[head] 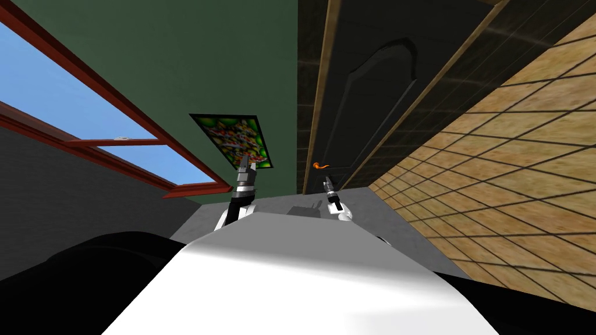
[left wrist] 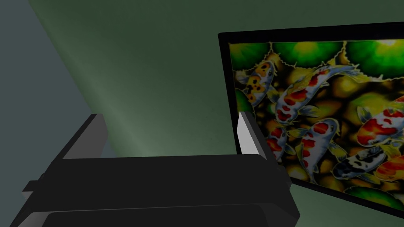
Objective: Pull the door open
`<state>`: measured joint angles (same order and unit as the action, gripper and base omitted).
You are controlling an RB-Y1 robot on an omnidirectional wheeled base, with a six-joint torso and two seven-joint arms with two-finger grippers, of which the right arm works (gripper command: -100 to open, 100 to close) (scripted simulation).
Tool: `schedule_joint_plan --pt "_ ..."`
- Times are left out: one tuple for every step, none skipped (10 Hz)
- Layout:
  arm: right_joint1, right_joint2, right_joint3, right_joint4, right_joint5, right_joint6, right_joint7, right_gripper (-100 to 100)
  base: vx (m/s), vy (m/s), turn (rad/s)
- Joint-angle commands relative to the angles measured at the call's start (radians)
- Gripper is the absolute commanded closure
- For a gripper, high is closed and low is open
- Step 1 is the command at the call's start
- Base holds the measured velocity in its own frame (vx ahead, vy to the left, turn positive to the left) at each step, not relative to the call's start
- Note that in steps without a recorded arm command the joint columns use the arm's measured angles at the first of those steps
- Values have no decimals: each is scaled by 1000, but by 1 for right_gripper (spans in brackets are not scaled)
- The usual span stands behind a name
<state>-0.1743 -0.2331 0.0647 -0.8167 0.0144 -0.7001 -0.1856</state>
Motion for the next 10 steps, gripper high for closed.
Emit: schedule_joint_plan --pt "-26 -7 2 50 0 -12 -4 -100 80 -53 110" --pt "-26 -7 2 56 0 -12 -4 -100 48 -33 21" --pt "-41 -11 3 86 0 -19 -6 -100 37 -25 58" --pt "-55 -15 4 110 0 -25 -8 -100 48 -35 97" --pt "-55 -15 4 115 0 -25 -8 -100 38 -35 36" --pt "-66 -18 5 138 0 -29 -9 -100 41 -44 42" --pt "-78 -21 5 162 0 -34 -11 -100 61 -46 81" --pt "-89 -24 6 186 0 -39 -12 -100 78 -50 83" --pt "-107 -29 8 222 0 -47 -15 -100 89 -64 116" --pt "-115 -32 8 239 0 -50 -16 -100 79 -66 85"
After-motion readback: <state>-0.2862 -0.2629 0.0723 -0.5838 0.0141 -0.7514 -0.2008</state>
